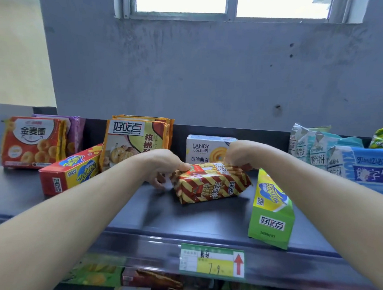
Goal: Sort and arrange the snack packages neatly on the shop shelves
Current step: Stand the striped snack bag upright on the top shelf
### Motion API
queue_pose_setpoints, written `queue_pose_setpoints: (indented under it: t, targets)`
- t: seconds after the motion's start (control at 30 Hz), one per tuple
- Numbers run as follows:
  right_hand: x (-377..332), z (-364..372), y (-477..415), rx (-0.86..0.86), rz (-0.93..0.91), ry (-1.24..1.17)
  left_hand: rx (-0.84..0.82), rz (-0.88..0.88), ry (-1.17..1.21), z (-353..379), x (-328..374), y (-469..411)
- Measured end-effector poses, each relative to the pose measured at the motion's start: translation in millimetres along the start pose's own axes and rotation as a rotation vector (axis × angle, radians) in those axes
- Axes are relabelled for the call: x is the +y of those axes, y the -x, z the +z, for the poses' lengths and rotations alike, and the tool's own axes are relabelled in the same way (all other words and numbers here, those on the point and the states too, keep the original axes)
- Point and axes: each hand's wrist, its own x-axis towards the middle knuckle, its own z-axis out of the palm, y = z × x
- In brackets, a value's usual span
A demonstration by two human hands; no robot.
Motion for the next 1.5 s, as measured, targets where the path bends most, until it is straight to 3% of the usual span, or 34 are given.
queue_pose_setpoints:
  t: [0.07,0.23,0.33,0.5,0.63,0.87,1.0,1.23,1.5]
  targets:
    - [-2,1,1,-0.016,-0.023,-0.079,0.016,-0.003,-0.132,0,-5,3]
    - [-5,-7,12,0.041,-0.026,-0.298,-0.124,-0.101,-0.097,4,0,18]
    - [-9,-13,27,-0.021,-0.059,-0.321,-0.077,-0.101,-0.1,11,3,25]
    - [-22,3,45,-0.293,0.022,-0.31,-0.01,-0.083,0.226,23,-2,32]
    - [-26,6,54,-0.306,0.01,-0.445,0.064,-0.082,0.394,30,-5,47]
    - [-25,16,70,-0.12,-0.115,-0.802,0.322,0.105,0.688,34,-12,77]
    - [-25,17,85,0.025,-0.17,-0.944,0.368,0.221,0.773,31,-8,90]
    - [-31,3,122,0.283,-0.178,-1.078,0.334,0.446,0.883,20,9,120]
    - [-5,-4,171,0.505,-0.162,-1.206,0.16,0.623,1.03,42,38,142]
